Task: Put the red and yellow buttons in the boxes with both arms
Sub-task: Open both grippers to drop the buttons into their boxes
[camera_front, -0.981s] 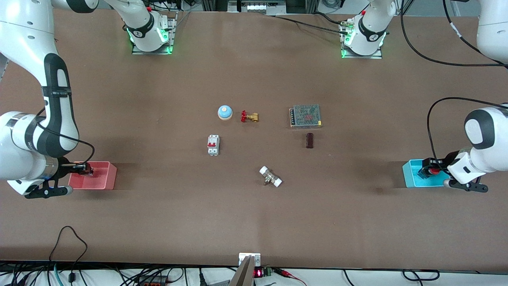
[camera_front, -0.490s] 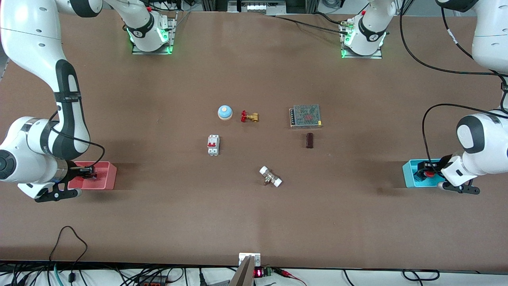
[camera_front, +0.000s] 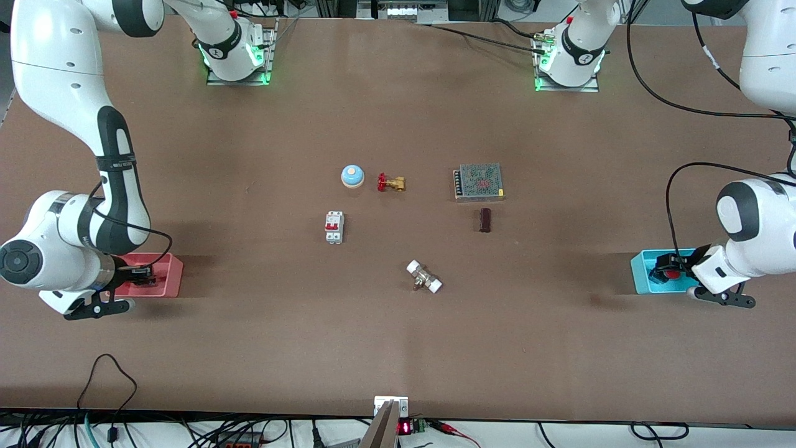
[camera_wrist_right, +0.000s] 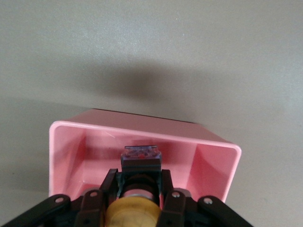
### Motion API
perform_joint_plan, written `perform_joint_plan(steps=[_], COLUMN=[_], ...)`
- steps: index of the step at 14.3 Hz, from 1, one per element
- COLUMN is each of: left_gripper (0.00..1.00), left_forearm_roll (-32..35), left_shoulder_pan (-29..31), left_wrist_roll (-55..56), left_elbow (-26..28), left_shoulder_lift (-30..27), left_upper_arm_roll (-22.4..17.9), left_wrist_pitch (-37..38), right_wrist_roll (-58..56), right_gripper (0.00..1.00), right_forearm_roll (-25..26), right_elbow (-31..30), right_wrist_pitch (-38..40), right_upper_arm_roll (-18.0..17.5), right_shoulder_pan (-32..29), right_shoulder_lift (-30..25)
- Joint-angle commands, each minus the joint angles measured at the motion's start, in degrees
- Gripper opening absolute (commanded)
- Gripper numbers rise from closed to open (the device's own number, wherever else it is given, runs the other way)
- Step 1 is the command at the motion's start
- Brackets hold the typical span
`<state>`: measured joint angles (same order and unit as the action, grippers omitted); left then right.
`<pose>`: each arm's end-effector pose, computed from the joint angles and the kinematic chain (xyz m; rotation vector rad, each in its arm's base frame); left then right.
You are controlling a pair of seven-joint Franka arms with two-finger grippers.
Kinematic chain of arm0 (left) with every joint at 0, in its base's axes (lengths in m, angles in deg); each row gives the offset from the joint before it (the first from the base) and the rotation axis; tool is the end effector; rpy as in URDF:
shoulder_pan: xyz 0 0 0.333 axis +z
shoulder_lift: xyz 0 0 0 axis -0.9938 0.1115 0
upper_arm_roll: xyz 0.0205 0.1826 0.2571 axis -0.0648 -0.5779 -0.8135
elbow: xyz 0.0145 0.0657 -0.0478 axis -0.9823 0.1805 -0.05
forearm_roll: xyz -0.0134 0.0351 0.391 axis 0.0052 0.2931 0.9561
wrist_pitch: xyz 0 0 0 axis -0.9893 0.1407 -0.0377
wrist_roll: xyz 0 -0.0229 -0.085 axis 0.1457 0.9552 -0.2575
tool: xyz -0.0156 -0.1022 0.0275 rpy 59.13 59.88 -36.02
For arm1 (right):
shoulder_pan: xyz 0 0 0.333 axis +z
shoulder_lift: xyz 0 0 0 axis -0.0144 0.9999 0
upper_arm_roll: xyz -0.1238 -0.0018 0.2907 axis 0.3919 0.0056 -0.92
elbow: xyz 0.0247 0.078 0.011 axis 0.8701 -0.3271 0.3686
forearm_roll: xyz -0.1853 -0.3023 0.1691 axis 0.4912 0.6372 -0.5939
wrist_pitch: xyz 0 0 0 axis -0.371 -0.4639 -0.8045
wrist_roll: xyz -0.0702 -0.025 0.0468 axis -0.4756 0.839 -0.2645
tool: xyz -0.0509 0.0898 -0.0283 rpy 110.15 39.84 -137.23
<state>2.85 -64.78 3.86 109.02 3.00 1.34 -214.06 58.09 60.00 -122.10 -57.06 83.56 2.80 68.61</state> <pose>0.6754 0.1641 0.2424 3.1209 -0.2664 -0.0705 0.7167 -0.0883 0.2348 3.0112 0.2529 -0.1669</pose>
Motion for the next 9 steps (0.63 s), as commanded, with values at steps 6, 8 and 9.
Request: perform_joint_plan(steps=[6, 8, 9], left_gripper=[1.0, 1.0, 1.0], left_forearm_roll=[1.58, 1.58, 1.58], left_shoulder_pan=[-5.72, -8.27, -9.41], left_wrist_roll=[10.51, 15.69, 17.28], left_elbow=[-0.02, 0.77, 1.03], left_shoulder_lift=[-5.85, -8.04, -9.19], left_upper_arm_roll=[0.76, 1.2, 1.12], left_wrist_pitch=[1.94, 3.95, 5.62], right_wrist_roll=[-0.31, -0.13, 0.22], right_gripper=[0.17, 0.31, 0.55], right_forearm_roll=[-0.25, -0.34, -0.52], right_elbow=[-0.99, -0.99, -0.99], right_wrist_pitch=[-2.46, -2.46, -2.46], right_upper_arm_roll=[-0.41, -0.41, -0.41], right_shoulder_pan=[-0.55, -0.55, -0.55], right_shoulder_lift=[0.25, 0.25, 0.25])
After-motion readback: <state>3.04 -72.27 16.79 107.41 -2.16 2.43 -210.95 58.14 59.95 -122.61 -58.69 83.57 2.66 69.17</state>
